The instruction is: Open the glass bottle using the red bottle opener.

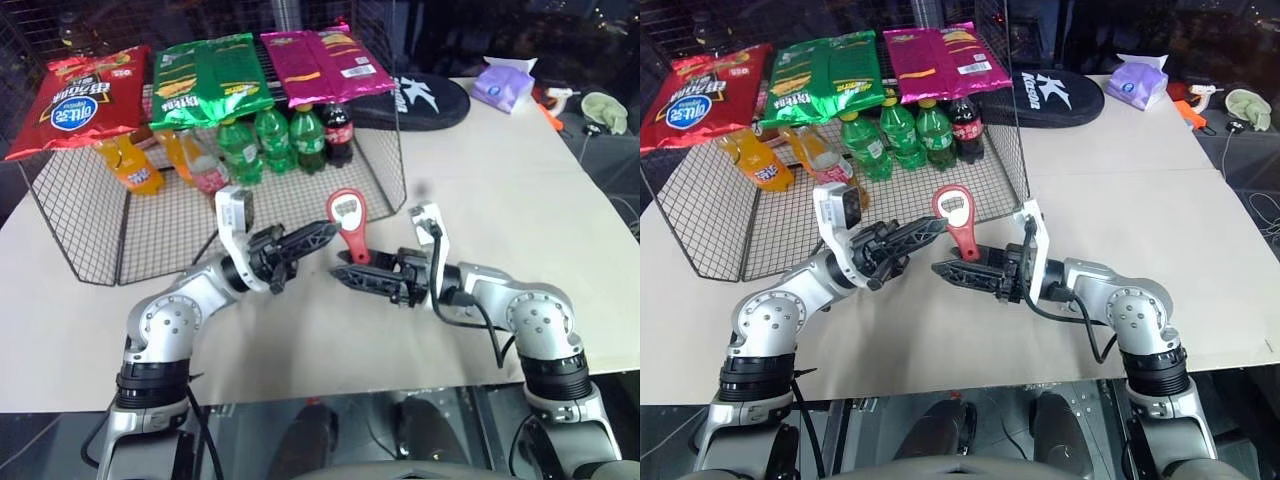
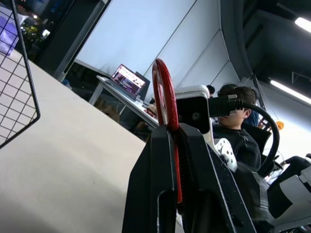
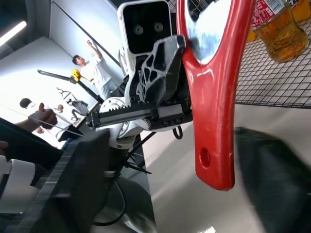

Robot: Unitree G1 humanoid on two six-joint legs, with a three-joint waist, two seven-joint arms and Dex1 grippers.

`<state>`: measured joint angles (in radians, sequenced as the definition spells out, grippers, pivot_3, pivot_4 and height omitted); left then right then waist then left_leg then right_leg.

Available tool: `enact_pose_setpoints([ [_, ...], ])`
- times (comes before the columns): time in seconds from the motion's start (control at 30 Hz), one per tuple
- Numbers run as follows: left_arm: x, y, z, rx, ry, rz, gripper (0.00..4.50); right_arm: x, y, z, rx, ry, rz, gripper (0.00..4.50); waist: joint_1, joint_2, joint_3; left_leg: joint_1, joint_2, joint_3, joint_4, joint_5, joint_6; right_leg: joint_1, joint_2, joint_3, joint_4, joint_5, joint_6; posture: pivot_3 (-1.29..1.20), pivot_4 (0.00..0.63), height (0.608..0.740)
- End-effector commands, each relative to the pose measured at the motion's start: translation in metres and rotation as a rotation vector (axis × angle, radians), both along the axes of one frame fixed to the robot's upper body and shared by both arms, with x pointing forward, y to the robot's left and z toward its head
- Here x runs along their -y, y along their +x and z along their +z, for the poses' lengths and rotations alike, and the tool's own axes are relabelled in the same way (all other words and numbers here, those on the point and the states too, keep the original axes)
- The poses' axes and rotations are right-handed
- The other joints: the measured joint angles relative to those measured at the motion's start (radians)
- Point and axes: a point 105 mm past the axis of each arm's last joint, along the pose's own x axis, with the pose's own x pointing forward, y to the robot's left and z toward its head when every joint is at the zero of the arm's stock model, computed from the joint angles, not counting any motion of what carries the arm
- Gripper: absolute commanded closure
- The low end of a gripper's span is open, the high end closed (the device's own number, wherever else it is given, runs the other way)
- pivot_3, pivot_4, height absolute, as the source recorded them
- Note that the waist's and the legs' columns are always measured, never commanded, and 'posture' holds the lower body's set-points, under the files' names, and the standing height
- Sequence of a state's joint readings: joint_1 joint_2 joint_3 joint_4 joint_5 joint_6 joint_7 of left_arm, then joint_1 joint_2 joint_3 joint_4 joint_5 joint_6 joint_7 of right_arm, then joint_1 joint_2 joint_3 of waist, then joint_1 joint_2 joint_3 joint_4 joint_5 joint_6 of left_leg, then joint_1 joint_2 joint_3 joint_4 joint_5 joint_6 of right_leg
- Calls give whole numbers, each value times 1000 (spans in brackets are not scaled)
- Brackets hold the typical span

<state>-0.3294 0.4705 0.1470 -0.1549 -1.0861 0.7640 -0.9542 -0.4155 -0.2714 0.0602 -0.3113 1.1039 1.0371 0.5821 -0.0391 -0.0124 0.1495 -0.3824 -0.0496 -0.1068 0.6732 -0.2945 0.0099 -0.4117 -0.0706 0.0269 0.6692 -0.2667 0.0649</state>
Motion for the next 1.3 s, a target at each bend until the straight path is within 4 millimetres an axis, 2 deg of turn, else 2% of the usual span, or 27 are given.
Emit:
enact_pose_setpoints([
  [0.03,-2,0,1,20,12,3,4500,2,-3,11,32,33,23,2689,0,0,0,0,0,0,0,0,0,0,0,0,0,0,0,0,150,740],
  [0.07,-2,0,1,23,12,3,4500,2,-3,11,33,33,23,3079,0,0,0,0,0,0,0,0,0,0,0,0,0,0,0,0,150,740],
  [0.1,-2,2,2,28,8,12,4500,2,-3,11,33,33,23,3729,0,0,0,0,0,0,0,0,0,0,0,0,0,0,0,0,150,740],
  [0.17,-3,3,2,29,9,19,4500,2,-2,11,32,32,19,4447,0,0,0,0,0,0,0,0,0,0,0,0,0,0,0,0,150,740],
  [0.4,-3,5,-3,27,43,48,4500,3,0,7,30,19,9,4447,0,0,0,0,0,0,0,0,0,0,0,0,0,0,0,0,150,740],
  [0.6,-5,7,2,54,9,82,4500,1,2,4,34,6,-7,4447,0,0,0,0,0,0,0,0,0,0,0,0,0,0,0,0,150,740],
  [0.67,-5,5,0,46,23,79,3762,2,6,0,30,-6,-29,4500,0,0,0,0,0,0,0,0,0,0,0,0,0,0,0,0,150,740],
  [0.7,-5,5,-1,42,27,85,3583,2,8,-2,29,-13,-43,4500,0,0,0,0,0,0,0,0,0,0,0,0,0,0,0,0,150,740],
  [0.8,-9,11,0,42,31,152,2248,6,17,-8,28,-23,-115,4500,0,0,0,0,0,0,0,0,0,0,0,1,0,0,0,0,150,740],
  [0.9,-20,12,5,56,21,216,920,22,33,-15,25,-21,-255,4500,1,0,0,0,0,0,0,0,0,0,0,1,0,0,0,0,150,740],
  [0.93,-24,11,7,61,14,233,671,29,37,-16,27,-25,-295,4500,2,0,0,0,0,0,0,0,0,0,0,1,0,0,0,0,150,740],
  [1.03,-38,15,10,104,38,375,671,50,45,-18,49,-41,-408,4500,3,0,0,-1,0,1,-1,0,0,0,-1,1,-1,0,0,0,150,740],
  [1.17,-64,35,-4,102,117,659,671,79,56,-20,125,-95,-580,4500,6,0,0,0,0,1,-1,0,0,0,-1,1,-1,0,0,0,150,740],
  [1.23,-74,42,-4,173,183,784,671,92,63,-19,198,-138,-680,4500,6,0,0,0,0,1,-1,0,0,0,-1,1,-1,0,0,0,150,740],
  [1.3,-86,50,-1,265,252,925,671,108,71,-17,346,-223,-794,4500,6,0,0,0,0,2,-1,0,0,-1,0,2,-1,0,0,0,150,740],
])
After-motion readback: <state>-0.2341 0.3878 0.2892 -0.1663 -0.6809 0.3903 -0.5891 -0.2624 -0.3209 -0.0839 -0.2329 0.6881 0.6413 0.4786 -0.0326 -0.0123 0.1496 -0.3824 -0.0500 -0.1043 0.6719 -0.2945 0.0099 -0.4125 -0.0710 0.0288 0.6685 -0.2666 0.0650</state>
